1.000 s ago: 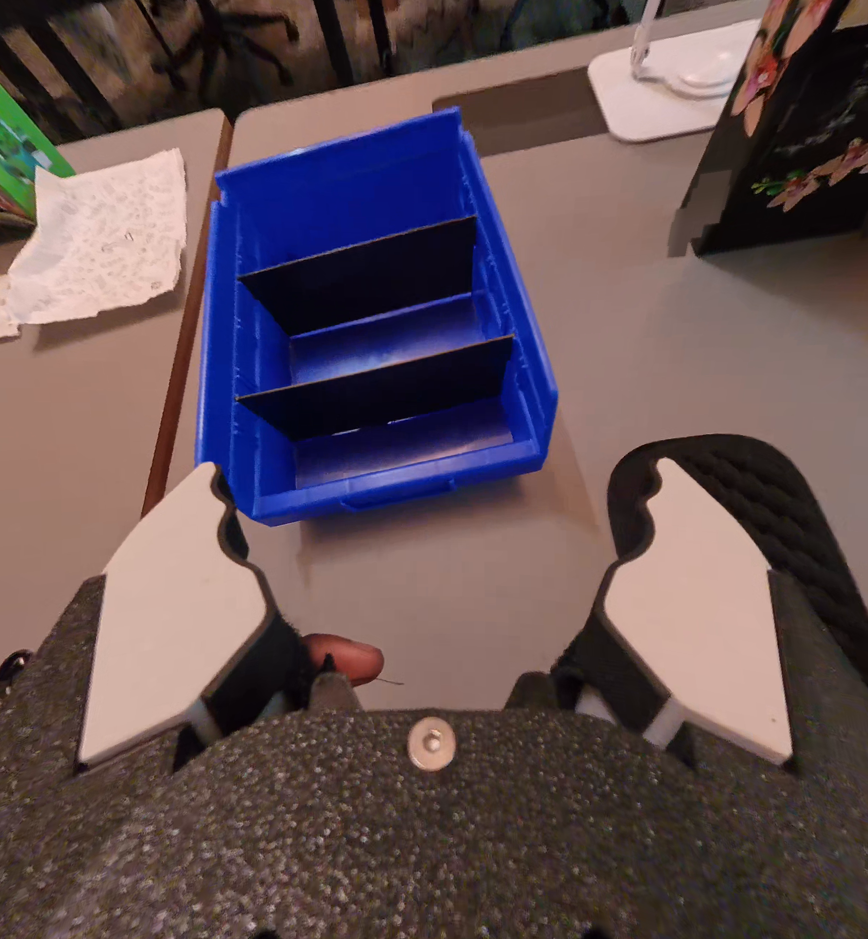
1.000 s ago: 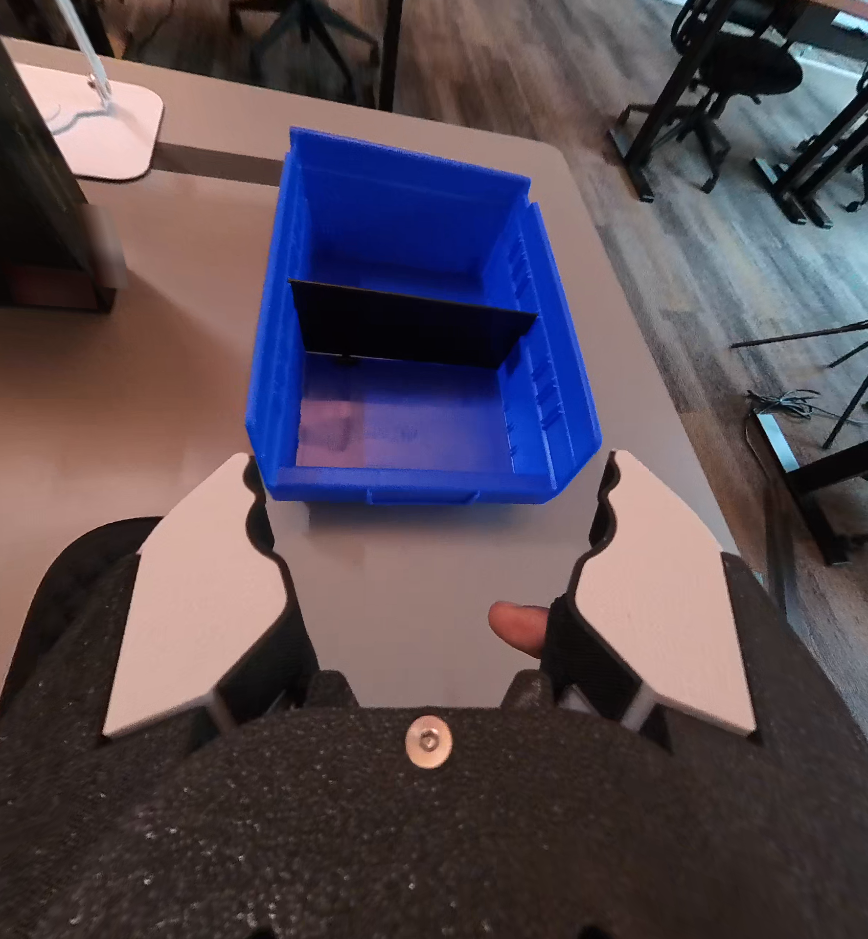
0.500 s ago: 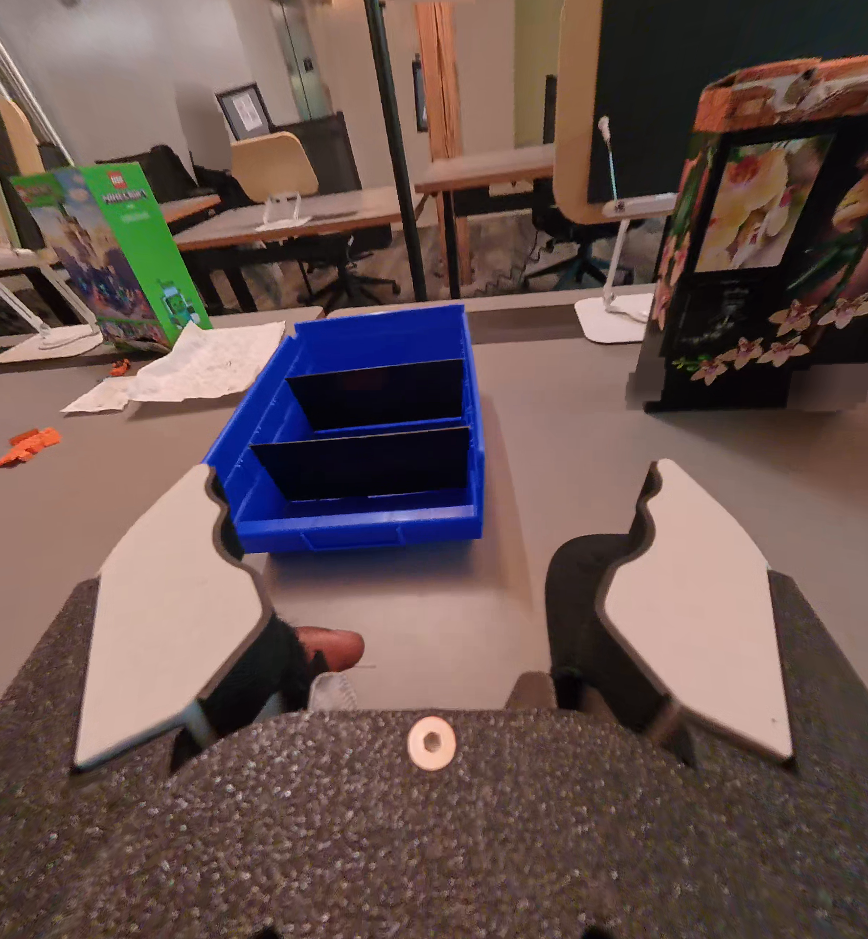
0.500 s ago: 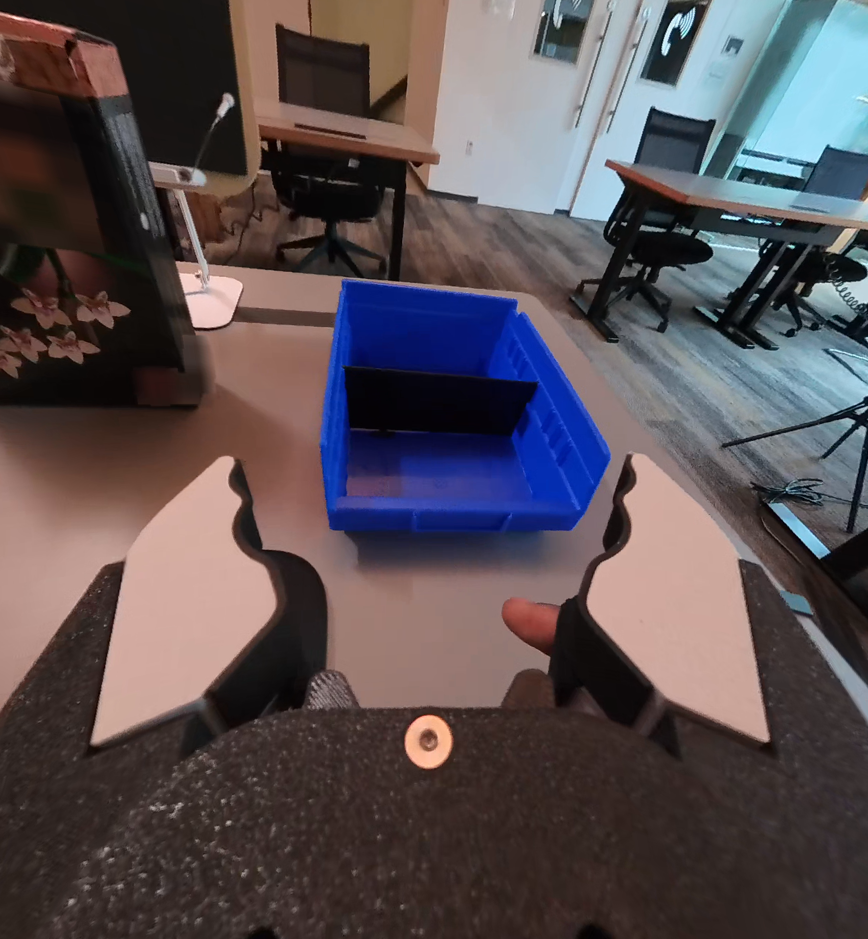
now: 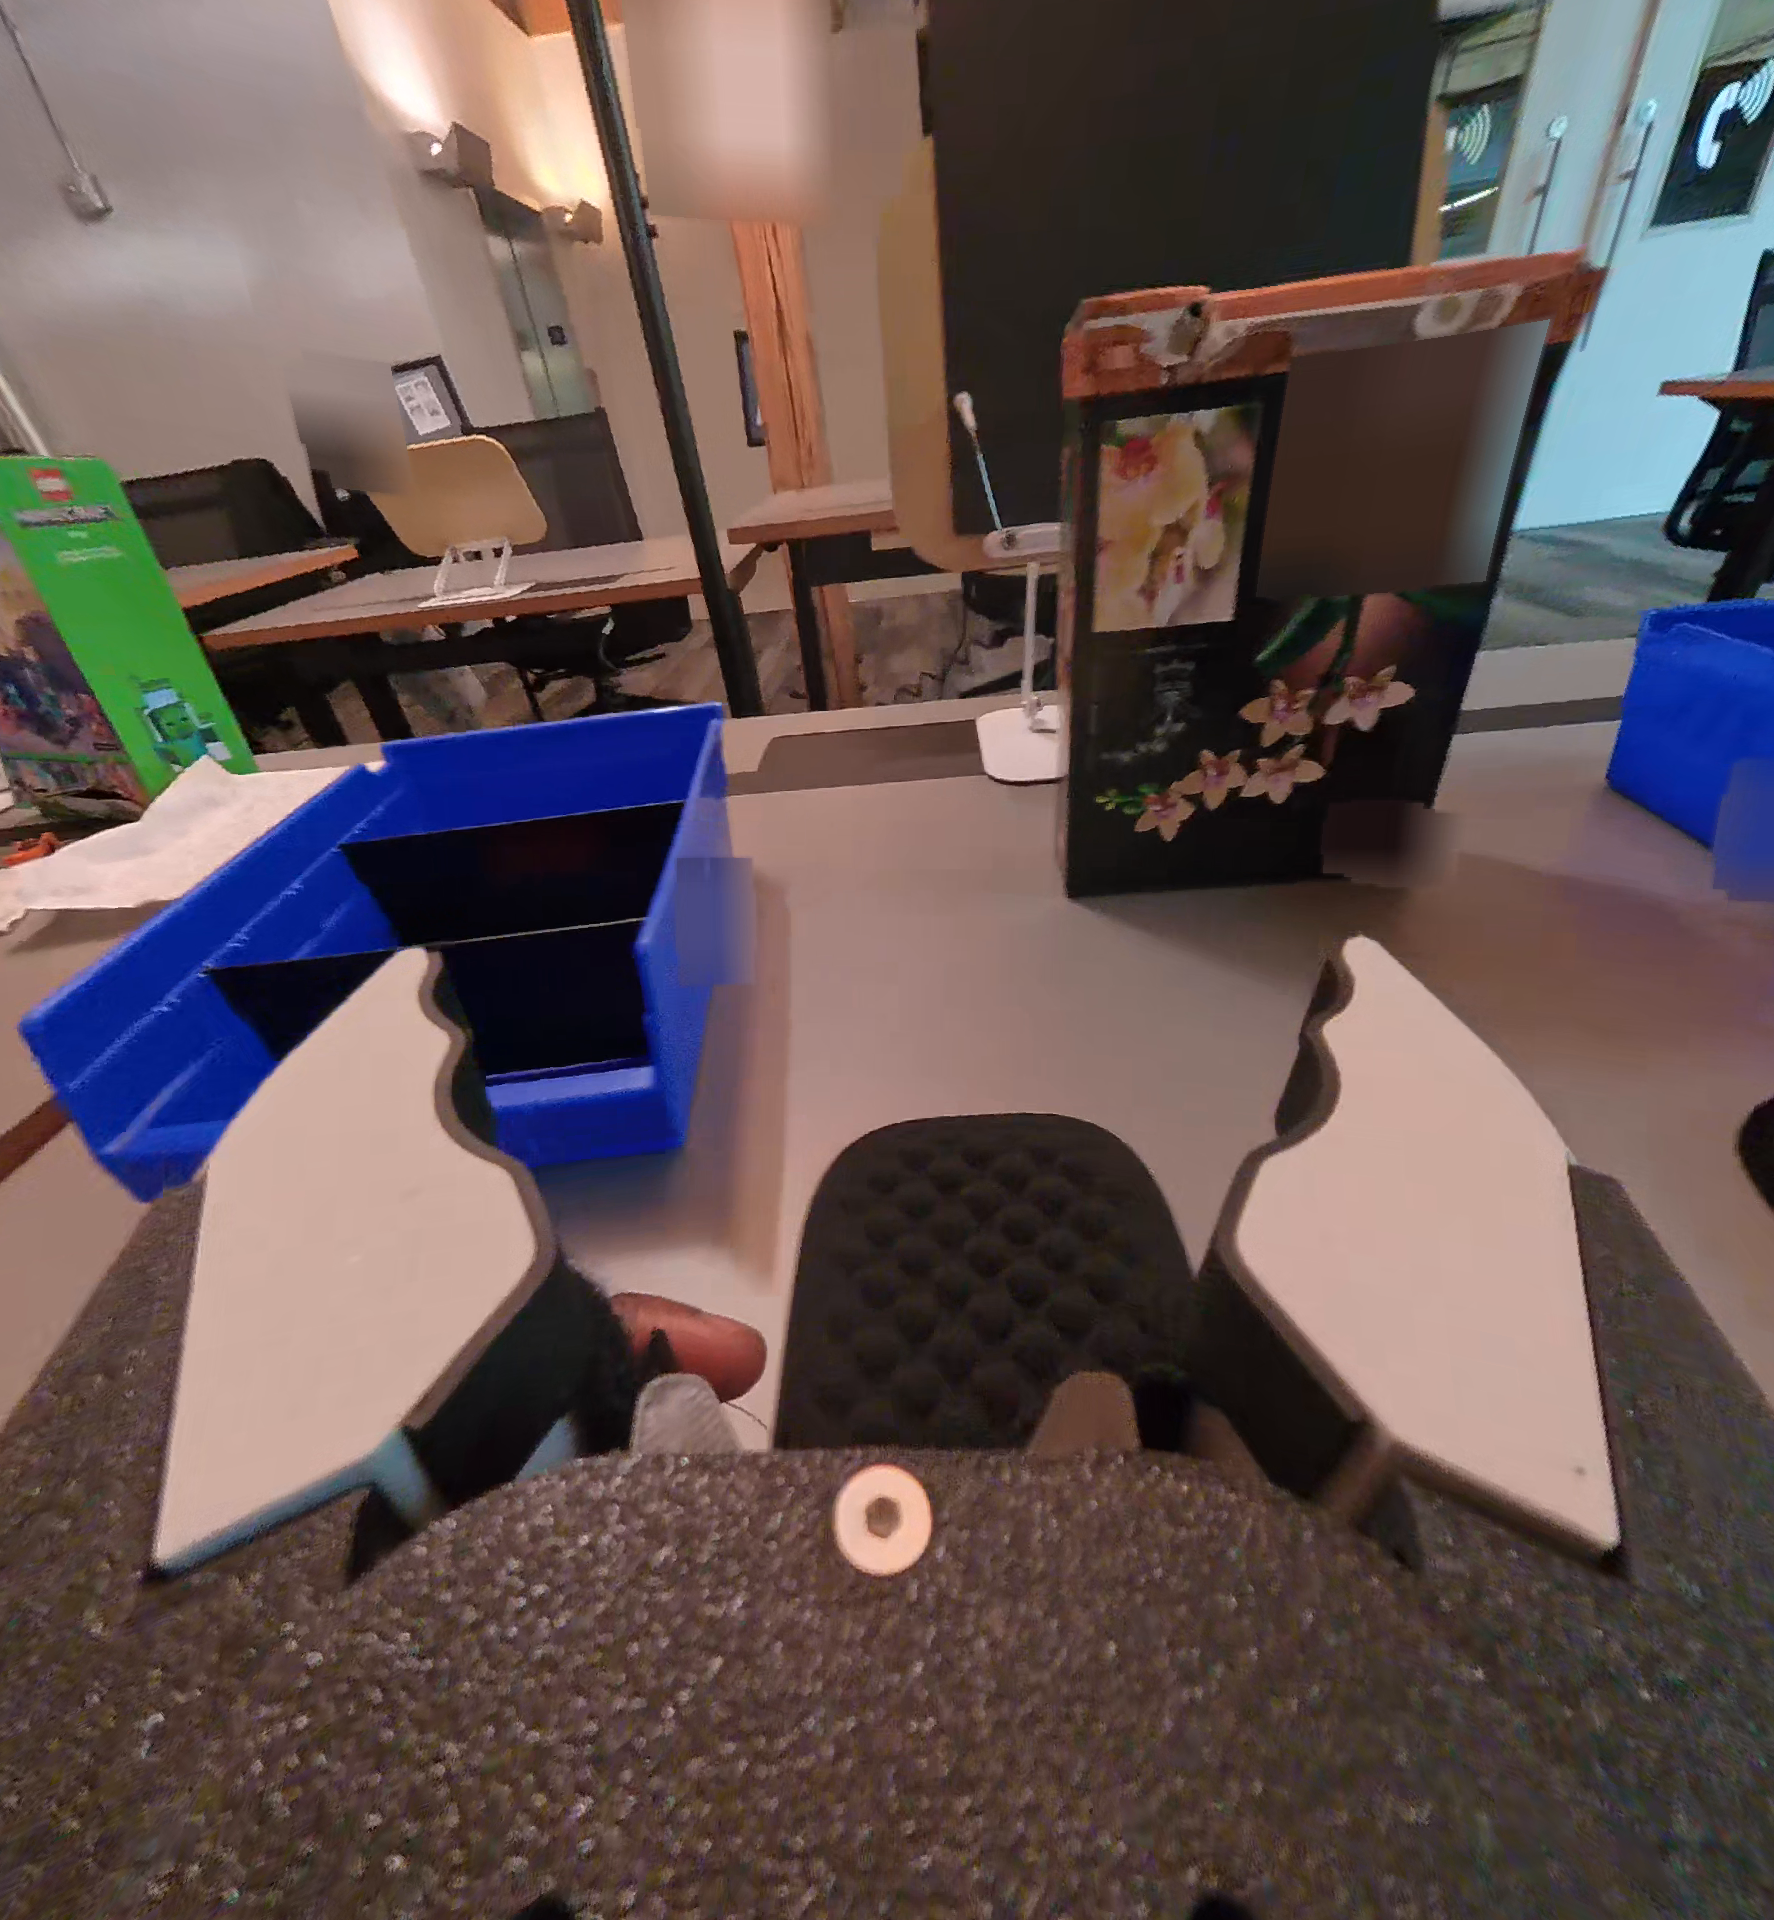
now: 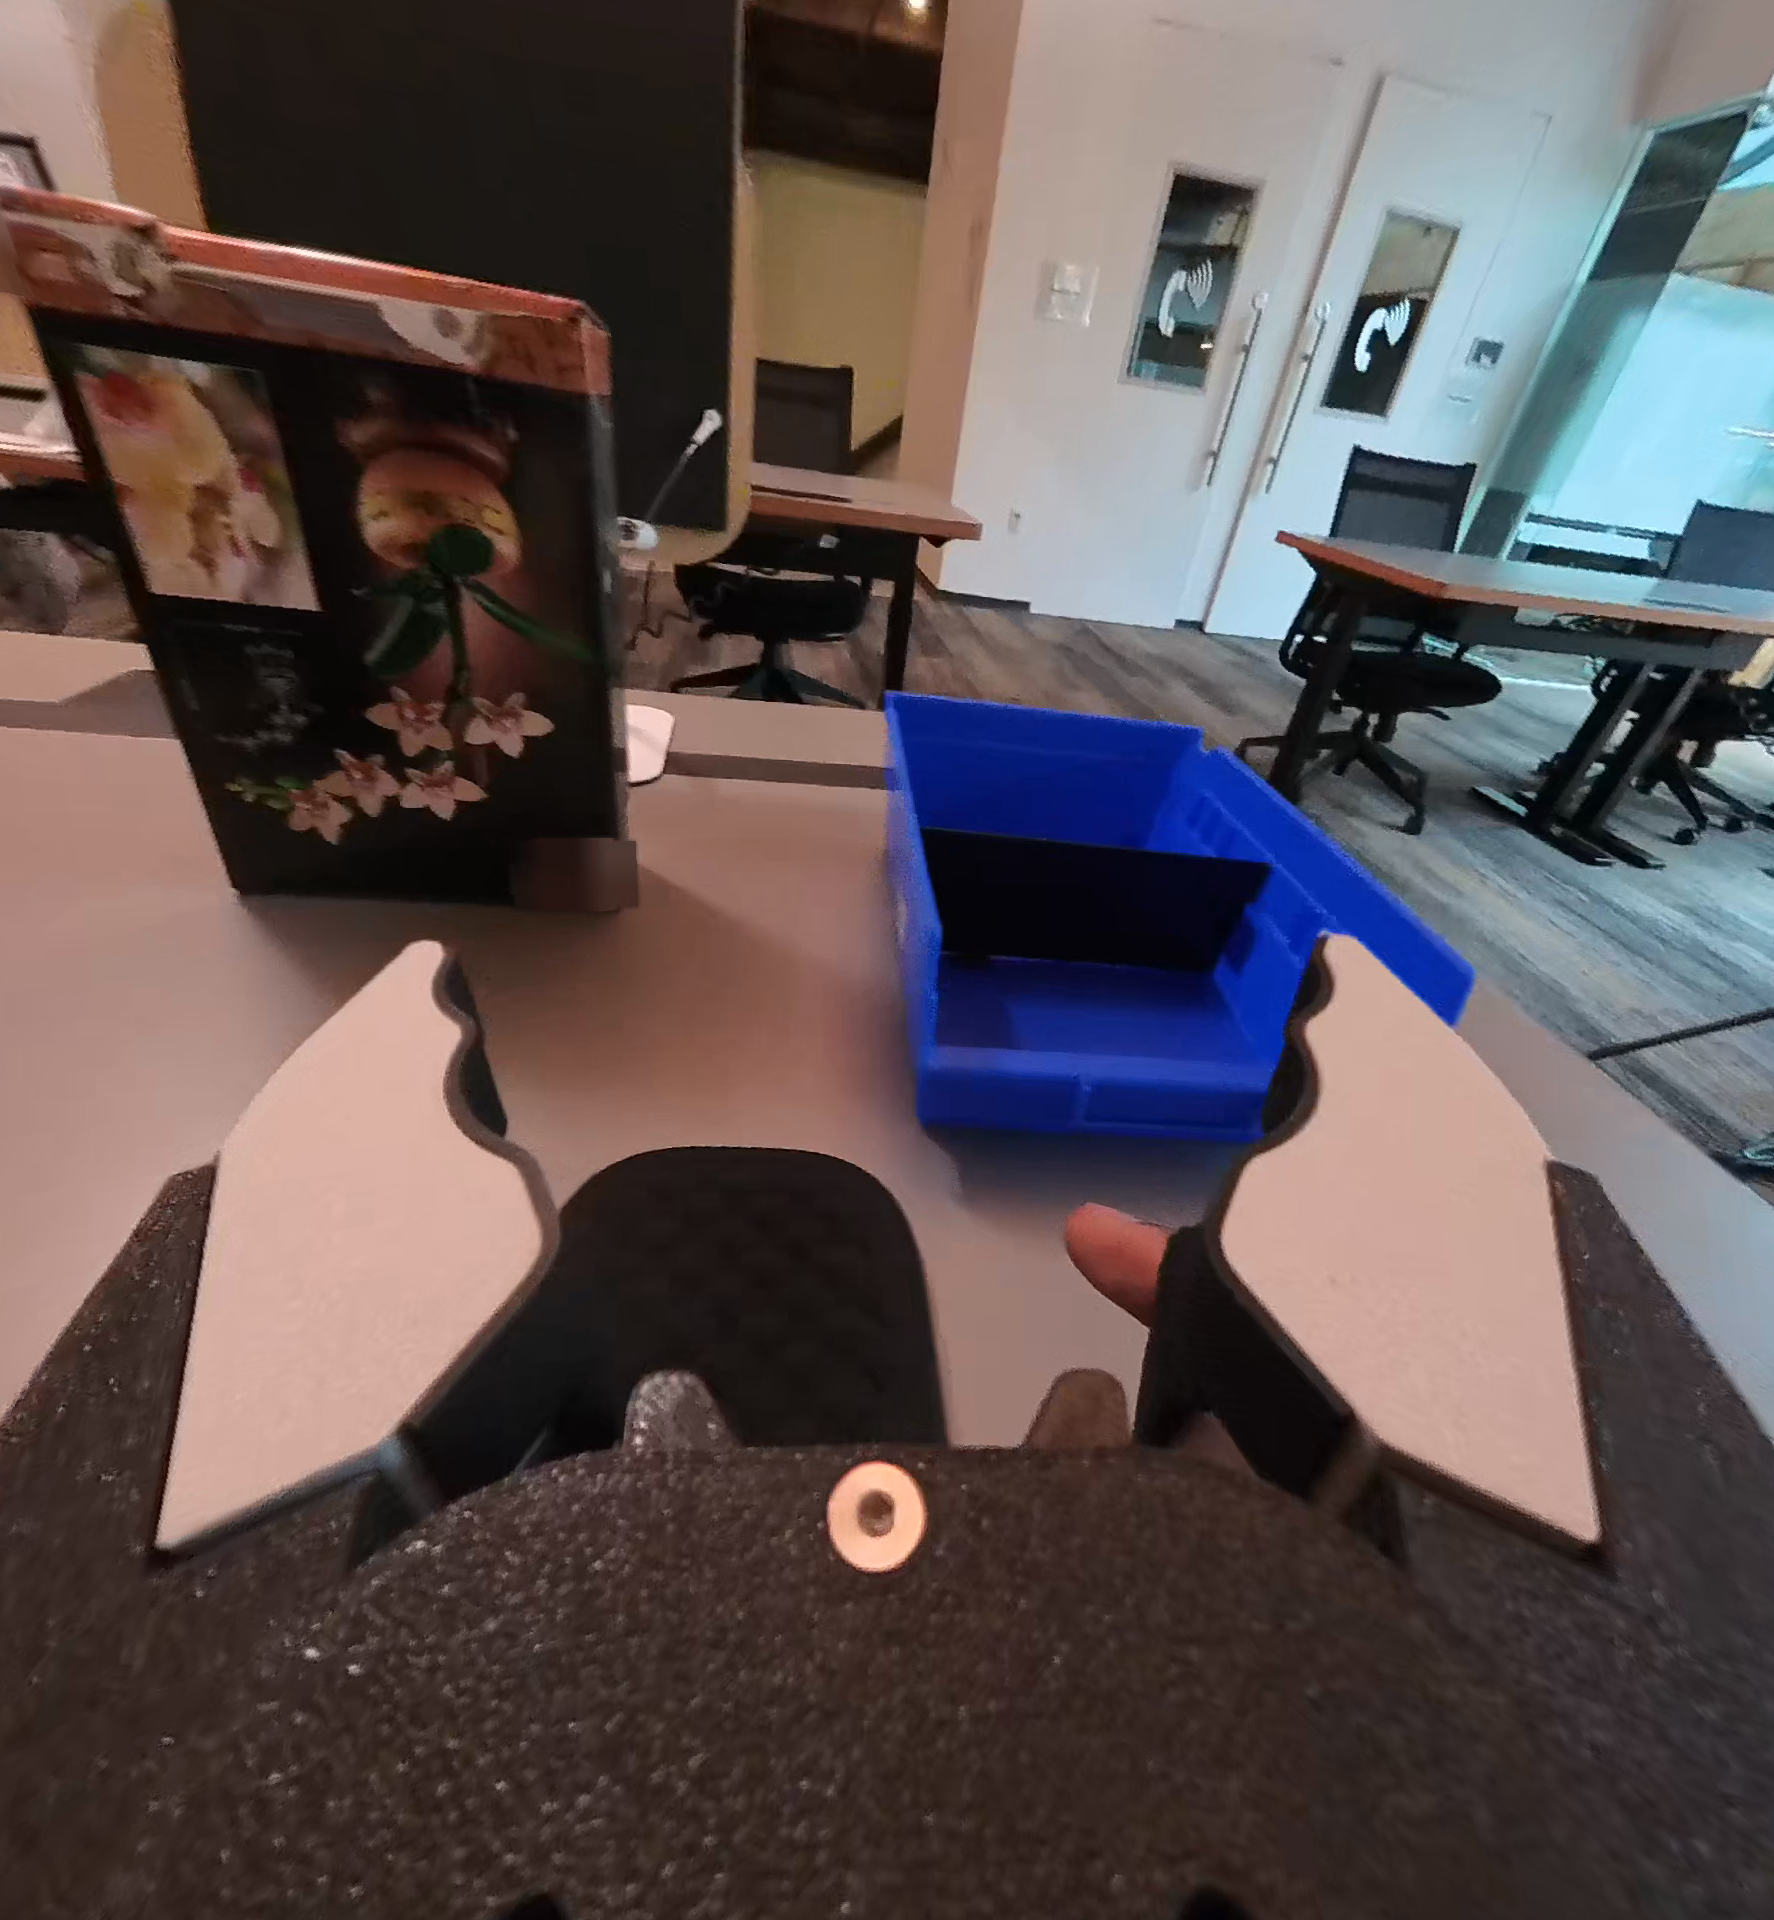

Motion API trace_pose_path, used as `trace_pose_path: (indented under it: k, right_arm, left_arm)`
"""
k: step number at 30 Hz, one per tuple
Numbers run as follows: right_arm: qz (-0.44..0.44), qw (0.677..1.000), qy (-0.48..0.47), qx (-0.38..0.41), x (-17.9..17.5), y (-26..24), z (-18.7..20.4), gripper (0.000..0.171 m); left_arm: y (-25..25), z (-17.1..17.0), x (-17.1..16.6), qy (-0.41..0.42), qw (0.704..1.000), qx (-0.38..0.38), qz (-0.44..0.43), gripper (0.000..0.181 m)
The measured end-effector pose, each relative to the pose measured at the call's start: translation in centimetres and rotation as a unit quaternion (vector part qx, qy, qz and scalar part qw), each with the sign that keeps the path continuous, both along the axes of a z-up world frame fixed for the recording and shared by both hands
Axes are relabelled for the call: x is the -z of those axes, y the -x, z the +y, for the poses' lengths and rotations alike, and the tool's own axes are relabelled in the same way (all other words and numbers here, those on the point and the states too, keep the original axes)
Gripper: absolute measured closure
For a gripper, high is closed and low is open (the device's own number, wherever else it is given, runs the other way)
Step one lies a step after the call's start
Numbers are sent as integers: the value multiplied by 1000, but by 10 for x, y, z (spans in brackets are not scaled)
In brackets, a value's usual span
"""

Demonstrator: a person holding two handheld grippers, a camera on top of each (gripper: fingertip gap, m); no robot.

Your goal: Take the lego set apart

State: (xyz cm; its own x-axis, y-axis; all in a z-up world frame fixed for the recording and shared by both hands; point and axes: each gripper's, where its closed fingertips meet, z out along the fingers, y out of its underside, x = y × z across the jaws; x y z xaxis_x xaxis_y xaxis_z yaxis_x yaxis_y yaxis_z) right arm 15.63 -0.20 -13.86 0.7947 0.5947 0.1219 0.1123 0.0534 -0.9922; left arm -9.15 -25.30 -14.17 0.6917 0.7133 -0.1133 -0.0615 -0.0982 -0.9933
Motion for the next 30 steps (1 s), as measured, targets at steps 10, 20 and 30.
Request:
trace_pose_path:
  k: [10, 20, 30]
  right_arm:
    - [8, 999, -17, -36, 16, 42, -47, 36]
    - [8, 998, -24, -55, 33, 59, -69, 42]
    - [0, 998, -9, -67, 52, 74, -73, 44]
  left_arm:
    - [-37, 33, 14, -7, 1000, 11, 24, 40]
    - [-69, 63, 38, -28, 998, 52, -2, 44]
    - [-74, 81, 58, -28, 998, 52, -17, 50]
